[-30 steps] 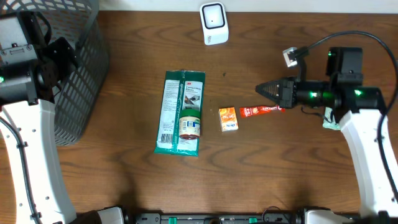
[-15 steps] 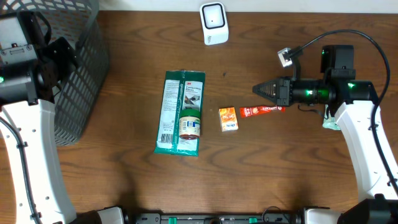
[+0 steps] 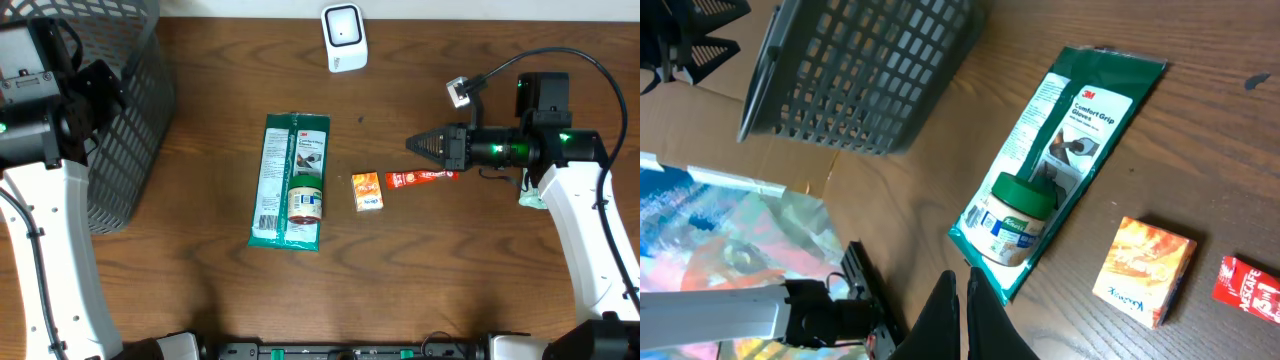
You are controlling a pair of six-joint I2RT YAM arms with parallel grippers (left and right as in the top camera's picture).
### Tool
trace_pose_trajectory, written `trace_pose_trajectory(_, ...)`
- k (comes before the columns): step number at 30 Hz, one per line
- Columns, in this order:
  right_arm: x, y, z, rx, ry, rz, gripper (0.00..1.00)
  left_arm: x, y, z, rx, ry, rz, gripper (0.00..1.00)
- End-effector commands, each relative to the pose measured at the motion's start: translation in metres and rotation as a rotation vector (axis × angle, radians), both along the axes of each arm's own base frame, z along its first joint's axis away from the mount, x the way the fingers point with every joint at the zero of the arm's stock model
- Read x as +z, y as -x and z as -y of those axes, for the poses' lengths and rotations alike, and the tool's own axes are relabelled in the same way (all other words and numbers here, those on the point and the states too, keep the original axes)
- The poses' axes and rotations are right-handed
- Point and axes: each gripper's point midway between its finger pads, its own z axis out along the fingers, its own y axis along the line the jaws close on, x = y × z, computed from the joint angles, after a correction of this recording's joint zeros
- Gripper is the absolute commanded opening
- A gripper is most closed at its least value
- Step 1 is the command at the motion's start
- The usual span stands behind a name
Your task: Scan the item barcode
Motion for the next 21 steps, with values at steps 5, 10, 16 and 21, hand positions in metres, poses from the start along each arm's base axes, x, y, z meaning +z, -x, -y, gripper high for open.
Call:
trace_pose_trajectory(5, 0.008, -0.001, -0.004, -0.001, -0.036, -0.011, 0.01, 0.003, 0.001, -0.004, 0.007, -0.016, 0.0, 0.93)
trace_pose_trajectory(10, 0.026, -0.003, -0.011, 0.027, -0.124, 0.009, 0.01, 0.003, 0.001, -0.004, 0.007, -0.016, 0.0, 0.93)
trace_pose_trajectory(16, 0.053, -0.007, -0.017, 0.067, -0.239, 0.046, 0.01, 0.003, 0.001, -0.004, 0.007, -0.016, 0.0, 0.93)
trace_pose_trajectory(21, 0.068, -0.012, -0.019, 0.079, -0.284, 0.067, 0.01, 0.003, 0.001, -0.004, 0.007, -0.016, 0.0, 0.92)
